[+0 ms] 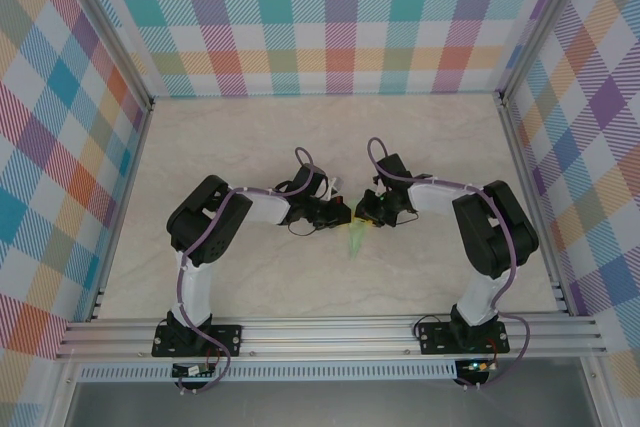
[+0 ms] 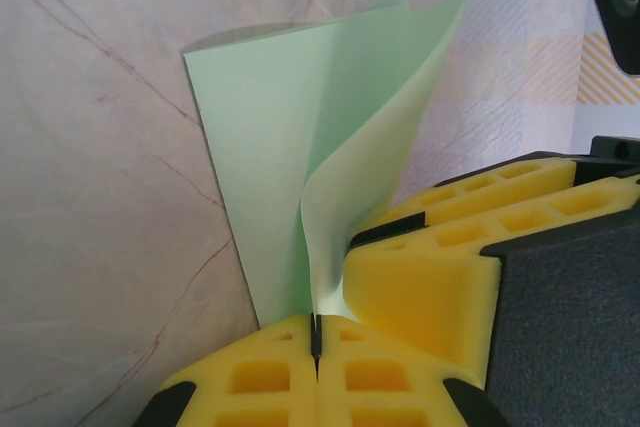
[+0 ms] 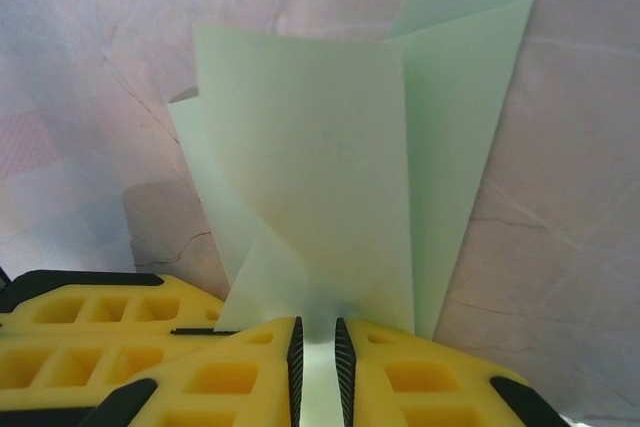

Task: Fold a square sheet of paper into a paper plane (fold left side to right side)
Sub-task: Fold the wing for the fifth time at the center of the table.

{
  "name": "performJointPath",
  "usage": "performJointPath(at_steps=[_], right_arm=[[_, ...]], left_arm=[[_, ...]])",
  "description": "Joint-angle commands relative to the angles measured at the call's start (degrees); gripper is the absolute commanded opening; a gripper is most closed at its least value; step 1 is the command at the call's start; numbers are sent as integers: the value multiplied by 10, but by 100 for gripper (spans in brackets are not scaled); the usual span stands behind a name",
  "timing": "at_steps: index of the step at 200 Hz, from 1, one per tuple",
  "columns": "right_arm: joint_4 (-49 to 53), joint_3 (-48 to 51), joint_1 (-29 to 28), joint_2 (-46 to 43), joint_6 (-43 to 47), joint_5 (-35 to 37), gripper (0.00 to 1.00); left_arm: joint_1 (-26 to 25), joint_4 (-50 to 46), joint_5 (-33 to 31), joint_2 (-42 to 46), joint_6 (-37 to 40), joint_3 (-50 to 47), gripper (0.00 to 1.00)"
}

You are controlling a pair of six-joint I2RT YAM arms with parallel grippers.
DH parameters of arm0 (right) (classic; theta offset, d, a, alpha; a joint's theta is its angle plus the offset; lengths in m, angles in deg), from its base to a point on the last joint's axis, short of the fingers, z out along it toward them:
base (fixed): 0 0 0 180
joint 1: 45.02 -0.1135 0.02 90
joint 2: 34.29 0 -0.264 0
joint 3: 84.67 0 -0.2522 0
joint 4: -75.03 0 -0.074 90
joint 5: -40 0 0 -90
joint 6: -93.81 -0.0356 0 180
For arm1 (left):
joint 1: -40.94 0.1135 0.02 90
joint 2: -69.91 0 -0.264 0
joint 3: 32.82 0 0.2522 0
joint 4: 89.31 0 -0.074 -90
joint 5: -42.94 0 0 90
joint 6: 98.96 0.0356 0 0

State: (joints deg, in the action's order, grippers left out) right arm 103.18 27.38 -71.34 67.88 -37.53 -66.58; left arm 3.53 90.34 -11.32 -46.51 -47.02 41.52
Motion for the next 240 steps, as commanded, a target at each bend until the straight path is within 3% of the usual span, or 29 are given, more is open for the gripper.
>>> performJointPath(at_steps=[1, 87, 117, 152, 196, 240], right_arm=[[26, 31, -3, 18, 0, 18, 20], [26, 44, -3, 23, 1, 29, 19], [25, 44, -3, 19, 3, 28, 19], [30, 44, -4, 11, 5, 31, 19], [31, 43, -3, 12, 6, 29, 19], [35, 44, -3, 7, 7, 30, 19]], left_arm=[[-2, -9, -27, -10, 11, 2, 4], [15, -53, -72, 151, 36, -77, 34], [2, -29, -28, 194, 26, -112, 30], [-54, 23, 8, 191, -11, -114, 19], [-94, 52, 9, 138, -35, -81, 18], [-101, 35, -11, 103, -33, -69, 16]])
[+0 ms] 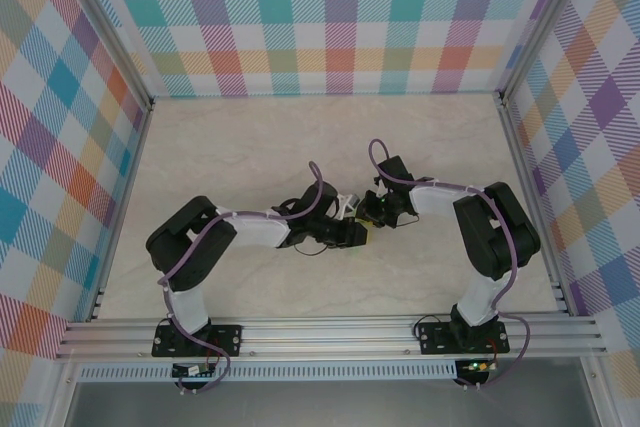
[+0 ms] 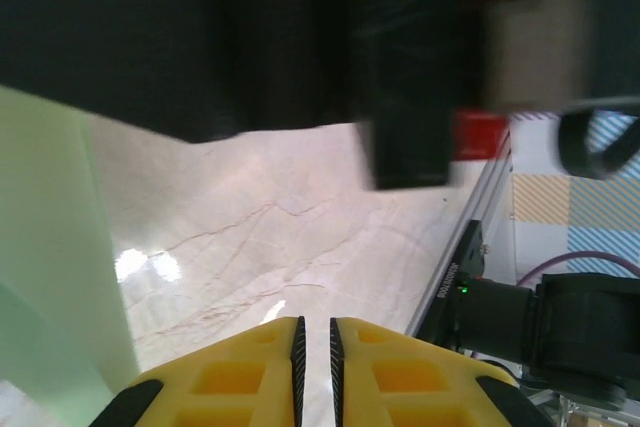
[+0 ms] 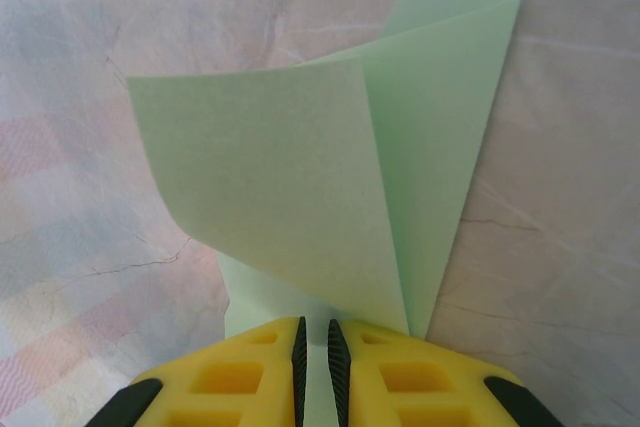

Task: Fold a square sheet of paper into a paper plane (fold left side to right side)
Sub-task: Fold the wing for the fifth time at the center of the table.

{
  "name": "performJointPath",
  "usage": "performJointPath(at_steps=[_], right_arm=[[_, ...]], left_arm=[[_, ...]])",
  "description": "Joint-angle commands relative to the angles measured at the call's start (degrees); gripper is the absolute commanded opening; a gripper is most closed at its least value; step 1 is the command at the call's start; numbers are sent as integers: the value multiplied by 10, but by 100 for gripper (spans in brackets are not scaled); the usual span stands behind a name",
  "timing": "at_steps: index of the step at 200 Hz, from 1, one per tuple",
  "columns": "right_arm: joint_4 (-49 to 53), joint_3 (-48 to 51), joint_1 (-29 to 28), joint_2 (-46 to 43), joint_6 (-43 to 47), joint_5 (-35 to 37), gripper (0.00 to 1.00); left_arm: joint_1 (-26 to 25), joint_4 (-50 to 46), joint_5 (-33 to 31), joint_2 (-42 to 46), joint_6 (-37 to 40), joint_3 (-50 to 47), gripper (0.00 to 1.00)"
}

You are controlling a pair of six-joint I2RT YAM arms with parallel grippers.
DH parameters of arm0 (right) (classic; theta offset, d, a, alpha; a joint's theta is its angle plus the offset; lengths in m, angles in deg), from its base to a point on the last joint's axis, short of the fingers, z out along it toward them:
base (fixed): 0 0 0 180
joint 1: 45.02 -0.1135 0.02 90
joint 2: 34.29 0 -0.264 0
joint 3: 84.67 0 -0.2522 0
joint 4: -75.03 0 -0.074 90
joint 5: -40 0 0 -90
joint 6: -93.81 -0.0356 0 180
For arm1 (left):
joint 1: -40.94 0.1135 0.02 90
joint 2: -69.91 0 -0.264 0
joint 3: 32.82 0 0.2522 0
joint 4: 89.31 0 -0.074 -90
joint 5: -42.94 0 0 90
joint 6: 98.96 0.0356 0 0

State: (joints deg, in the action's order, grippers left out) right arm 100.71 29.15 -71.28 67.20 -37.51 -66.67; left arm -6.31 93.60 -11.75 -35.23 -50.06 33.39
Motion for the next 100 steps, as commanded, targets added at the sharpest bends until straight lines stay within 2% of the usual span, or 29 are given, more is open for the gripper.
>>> performJointPath(at_steps=[1, 47, 100], right_arm=[[59, 26, -4, 13, 7, 31, 19], [61, 24, -4, 15, 8, 32, 19], [62, 24, -4, 15, 9, 32, 19]], left_arm=[[-3, 2, -7, -10, -2, 12, 16], [-3, -6, -6, 3, 2, 14, 16], [6, -66, -43, 50, 38, 13, 17]])
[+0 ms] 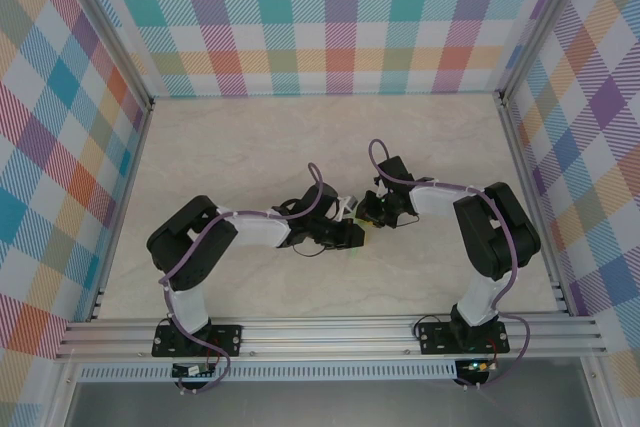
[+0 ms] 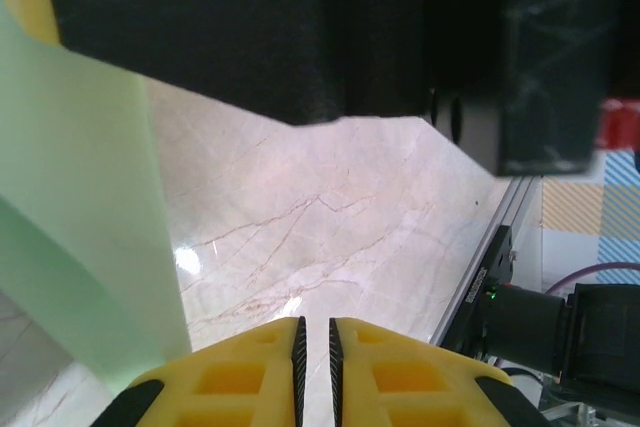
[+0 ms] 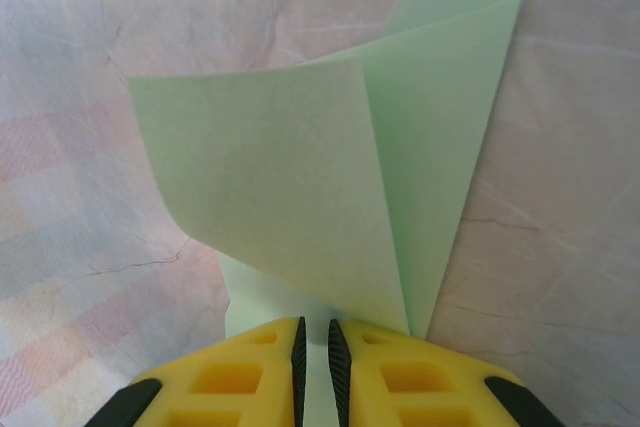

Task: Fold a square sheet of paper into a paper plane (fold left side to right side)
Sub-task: Fold the wing for the fifth time at the center of the table.

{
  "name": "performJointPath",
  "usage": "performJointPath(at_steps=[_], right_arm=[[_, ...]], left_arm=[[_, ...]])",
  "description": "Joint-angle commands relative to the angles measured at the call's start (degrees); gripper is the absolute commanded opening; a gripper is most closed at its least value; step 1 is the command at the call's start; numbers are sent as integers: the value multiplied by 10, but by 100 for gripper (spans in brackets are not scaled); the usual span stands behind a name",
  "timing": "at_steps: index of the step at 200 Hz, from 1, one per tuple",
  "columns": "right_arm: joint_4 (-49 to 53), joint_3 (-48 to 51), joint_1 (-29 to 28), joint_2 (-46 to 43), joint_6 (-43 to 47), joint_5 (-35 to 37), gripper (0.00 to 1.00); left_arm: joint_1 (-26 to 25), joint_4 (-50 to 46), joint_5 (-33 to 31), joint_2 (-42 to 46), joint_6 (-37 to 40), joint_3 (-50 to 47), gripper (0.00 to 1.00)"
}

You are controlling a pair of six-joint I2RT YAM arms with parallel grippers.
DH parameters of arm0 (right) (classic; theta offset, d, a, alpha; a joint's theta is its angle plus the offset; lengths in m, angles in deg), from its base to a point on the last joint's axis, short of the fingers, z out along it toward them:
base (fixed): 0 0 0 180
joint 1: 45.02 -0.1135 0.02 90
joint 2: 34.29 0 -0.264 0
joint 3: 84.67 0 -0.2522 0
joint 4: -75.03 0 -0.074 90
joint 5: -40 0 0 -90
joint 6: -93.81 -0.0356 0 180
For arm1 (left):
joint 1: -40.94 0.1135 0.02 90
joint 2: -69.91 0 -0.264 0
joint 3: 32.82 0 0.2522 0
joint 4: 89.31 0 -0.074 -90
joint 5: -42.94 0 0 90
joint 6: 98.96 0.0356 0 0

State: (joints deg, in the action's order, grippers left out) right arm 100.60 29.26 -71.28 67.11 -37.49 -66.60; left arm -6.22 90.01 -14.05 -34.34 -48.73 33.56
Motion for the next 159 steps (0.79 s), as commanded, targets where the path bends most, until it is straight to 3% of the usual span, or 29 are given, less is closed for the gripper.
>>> performJointPath(at_steps=[1, 159], right_arm=[[63, 23, -4, 15, 9, 32, 19], [67, 19, -4, 13, 11, 30, 19]], left_arm=[[5, -31, -20, 42, 25, 11, 17], [0, 14, -12, -39, -2, -5, 17]])
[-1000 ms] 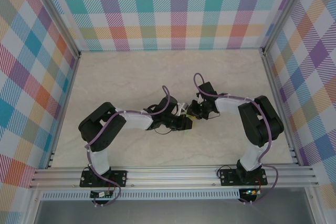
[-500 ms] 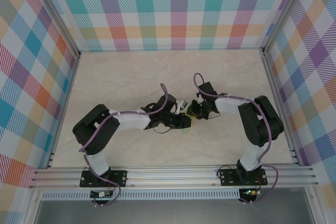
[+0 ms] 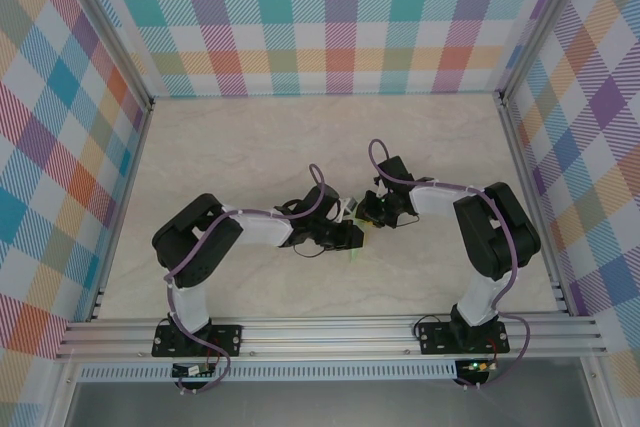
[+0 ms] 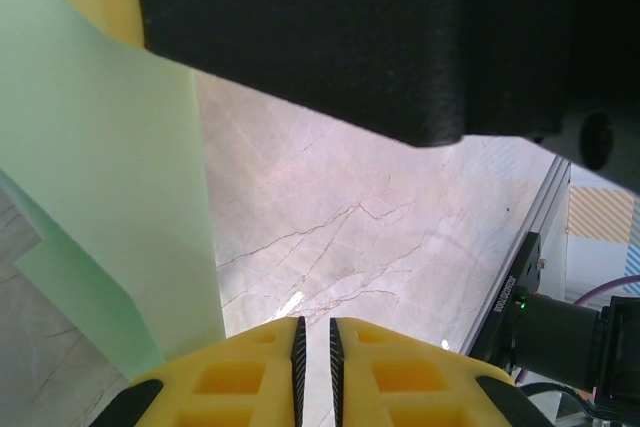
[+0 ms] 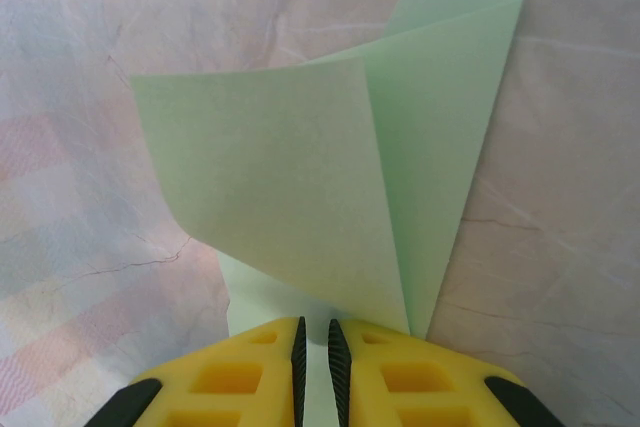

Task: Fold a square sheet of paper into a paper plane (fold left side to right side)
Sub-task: Fold the wing for the fifth time at the center of the table.

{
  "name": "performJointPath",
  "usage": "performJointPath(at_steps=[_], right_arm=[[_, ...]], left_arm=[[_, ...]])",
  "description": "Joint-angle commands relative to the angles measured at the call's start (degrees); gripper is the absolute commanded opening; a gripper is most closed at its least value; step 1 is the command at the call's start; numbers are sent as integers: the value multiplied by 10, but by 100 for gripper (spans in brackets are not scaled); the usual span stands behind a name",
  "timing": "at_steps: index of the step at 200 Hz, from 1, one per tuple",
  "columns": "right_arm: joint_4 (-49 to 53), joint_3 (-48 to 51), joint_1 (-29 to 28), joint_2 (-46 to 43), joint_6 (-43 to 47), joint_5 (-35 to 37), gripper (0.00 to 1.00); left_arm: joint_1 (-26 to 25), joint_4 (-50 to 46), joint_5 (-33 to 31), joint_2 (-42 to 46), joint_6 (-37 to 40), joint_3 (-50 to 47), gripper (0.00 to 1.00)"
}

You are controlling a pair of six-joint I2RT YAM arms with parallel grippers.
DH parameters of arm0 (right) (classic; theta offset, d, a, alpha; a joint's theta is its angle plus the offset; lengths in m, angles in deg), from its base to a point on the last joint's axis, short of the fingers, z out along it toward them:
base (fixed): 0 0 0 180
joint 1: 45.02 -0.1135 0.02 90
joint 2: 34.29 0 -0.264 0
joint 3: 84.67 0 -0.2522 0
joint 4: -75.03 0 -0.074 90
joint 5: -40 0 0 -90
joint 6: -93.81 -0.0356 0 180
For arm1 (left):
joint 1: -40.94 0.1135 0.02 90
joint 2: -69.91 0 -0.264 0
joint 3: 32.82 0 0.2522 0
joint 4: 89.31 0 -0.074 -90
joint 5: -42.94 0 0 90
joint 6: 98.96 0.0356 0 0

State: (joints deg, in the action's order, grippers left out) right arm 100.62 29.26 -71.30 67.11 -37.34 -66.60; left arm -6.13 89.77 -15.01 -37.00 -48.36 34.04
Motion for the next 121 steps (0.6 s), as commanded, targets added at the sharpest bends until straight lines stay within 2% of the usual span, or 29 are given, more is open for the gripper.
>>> performJointPath(at_steps=[1, 121], right_arm=[[67, 19, -3, 13, 10, 30, 19], [58, 18, -4, 7, 11, 18, 19]], left_arm=[[0, 16, -2, -12, -5, -10, 17], [-25, 16, -12, -33, -10, -19, 16]])
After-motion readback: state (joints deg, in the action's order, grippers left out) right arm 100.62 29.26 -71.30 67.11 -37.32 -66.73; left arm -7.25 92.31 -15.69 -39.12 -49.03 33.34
